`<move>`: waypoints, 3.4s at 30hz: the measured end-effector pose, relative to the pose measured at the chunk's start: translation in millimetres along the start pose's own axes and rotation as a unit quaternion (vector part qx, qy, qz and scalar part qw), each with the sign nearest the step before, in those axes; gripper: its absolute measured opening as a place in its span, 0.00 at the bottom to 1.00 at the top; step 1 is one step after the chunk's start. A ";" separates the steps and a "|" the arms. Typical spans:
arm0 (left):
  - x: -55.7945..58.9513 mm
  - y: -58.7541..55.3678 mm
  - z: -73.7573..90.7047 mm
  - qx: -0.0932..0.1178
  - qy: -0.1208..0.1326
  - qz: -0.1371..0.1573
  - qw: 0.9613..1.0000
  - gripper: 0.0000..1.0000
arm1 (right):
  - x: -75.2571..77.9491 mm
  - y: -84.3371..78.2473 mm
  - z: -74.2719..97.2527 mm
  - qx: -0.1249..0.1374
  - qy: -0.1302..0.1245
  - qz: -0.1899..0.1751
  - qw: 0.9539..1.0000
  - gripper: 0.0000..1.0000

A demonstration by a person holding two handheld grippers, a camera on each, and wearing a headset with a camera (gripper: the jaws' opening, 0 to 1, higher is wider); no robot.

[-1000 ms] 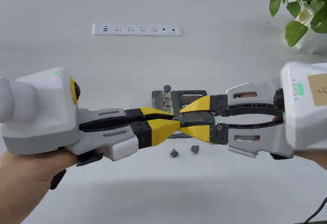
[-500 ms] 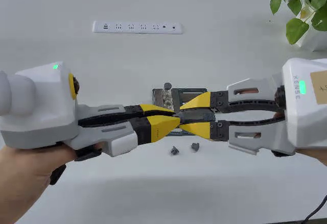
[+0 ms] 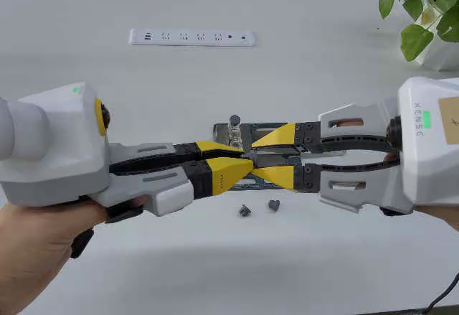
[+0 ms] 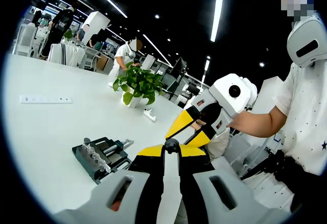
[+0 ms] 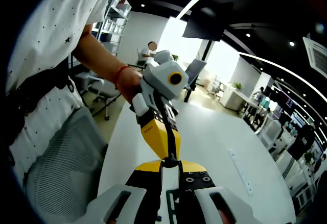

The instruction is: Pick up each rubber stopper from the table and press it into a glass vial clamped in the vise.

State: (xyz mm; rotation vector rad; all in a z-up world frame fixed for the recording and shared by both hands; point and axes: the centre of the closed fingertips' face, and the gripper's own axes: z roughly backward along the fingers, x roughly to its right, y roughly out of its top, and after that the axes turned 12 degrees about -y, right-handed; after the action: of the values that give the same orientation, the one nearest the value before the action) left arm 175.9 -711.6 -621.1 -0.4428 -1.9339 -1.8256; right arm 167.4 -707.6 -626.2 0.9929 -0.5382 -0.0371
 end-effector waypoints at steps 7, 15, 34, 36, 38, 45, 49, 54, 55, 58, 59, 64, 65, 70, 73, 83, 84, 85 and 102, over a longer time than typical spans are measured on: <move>0.6 0.0 0.9 0.001 -0.002 0.004 1.000 0.06 | -0.4 0.2 -0.3 0.000 0.001 0.002 1.000 0.07; 2.0 0.3 0.8 0.005 -0.005 0.010 1.000 0.05 | -0.6 1.5 0.3 -0.004 0.001 0.014 1.000 0.07; 12.2 20.3 6.4 0.033 -0.041 0.021 0.998 0.05 | 10.3 22.6 11.0 0.031 0.001 -0.035 0.999 0.09; 17.1 25.1 7.9 0.041 -0.055 0.026 0.997 0.05 | 10.9 28.4 14.8 0.042 0.005 -0.046 0.998 0.09; 23.1 31.9 9.5 0.056 -0.073 0.038 0.995 0.05 | 11.7 34.9 18.4 0.052 0.008 -0.053 0.997 0.09; 34.7 41.8 13.2 0.073 -0.110 0.056 0.990 0.04 | 11.8 57.8 25.2 0.085 0.019 -0.072 0.994 0.10; 42.2 43.2 12.5 0.075 -0.130 0.066 0.986 0.04 | 10.4 61.4 25.3 0.089 0.022 -0.068 0.993 0.10; 44.8 45.0 12.6 0.080 -0.138 0.070 0.985 0.04 | 8.5 63.0 26.2 0.092 0.028 -0.066 0.993 0.09; 46.3 45.6 12.6 0.082 -0.142 0.073 0.984 0.04 | 8.8 63.5 26.8 0.094 0.028 -0.069 0.993 0.09; 48.2 46.8 13.0 0.085 -0.148 0.076 0.982 0.04 | 9.1 65.5 27.9 0.098 0.029 -0.073 0.992 0.08; 48.5 47.4 13.2 0.087 -0.150 0.078 0.982 0.04 | 9.0 66.2 28.1 0.099 0.030 -0.074 0.992 0.08; 51.2 49.4 13.6 0.091 -0.161 0.083 0.979 0.04 | 9.1 69.7 29.6 0.106 0.033 -0.082 0.990 0.08; 51.4 49.6 13.7 0.091 -0.162 0.084 0.979 0.04 | 9.5 69.5 29.9 0.106 0.033 -0.082 0.990 0.08; 53.8 50.4 14.8 0.093 -0.169 0.087 0.977 0.04 | 7.9 73.7 30.5 0.110 0.038 -0.086 0.989 0.08; 54.3 51.2 15.3 0.094 -0.170 0.088 0.977 0.04 | 7.6 75.5 30.4 0.111 0.039 -0.090 0.989 0.08; 55.5 52.5 17.2 0.096 -0.177 0.091 0.975 0.04 | 6.3 79.1 30.1 0.114 0.045 -0.099 0.988 0.08; 56.2 52.3 16.7 0.095 -0.179 0.092 0.975 0.04 | 6.0 79.1 29.9 0.114 0.045 -0.098 0.988 0.09; 56.1 52.4 16.4 0.096 -0.178 0.090 0.975 0.04 | 5.5 79.1 29.8 0.114 0.045 -0.095 0.988 0.09; 59.4 52.0 18.1 0.096 -0.187 0.094 0.973 0.05 | 3.3 81.7 32.5 0.116 0.052 -0.098 0.987 0.07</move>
State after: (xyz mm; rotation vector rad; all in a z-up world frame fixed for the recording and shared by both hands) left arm 150.4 -693.7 -546.4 -0.9232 -2.1989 -1.4991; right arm 138.6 -688.6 -545.3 1.2666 -0.3529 -0.0995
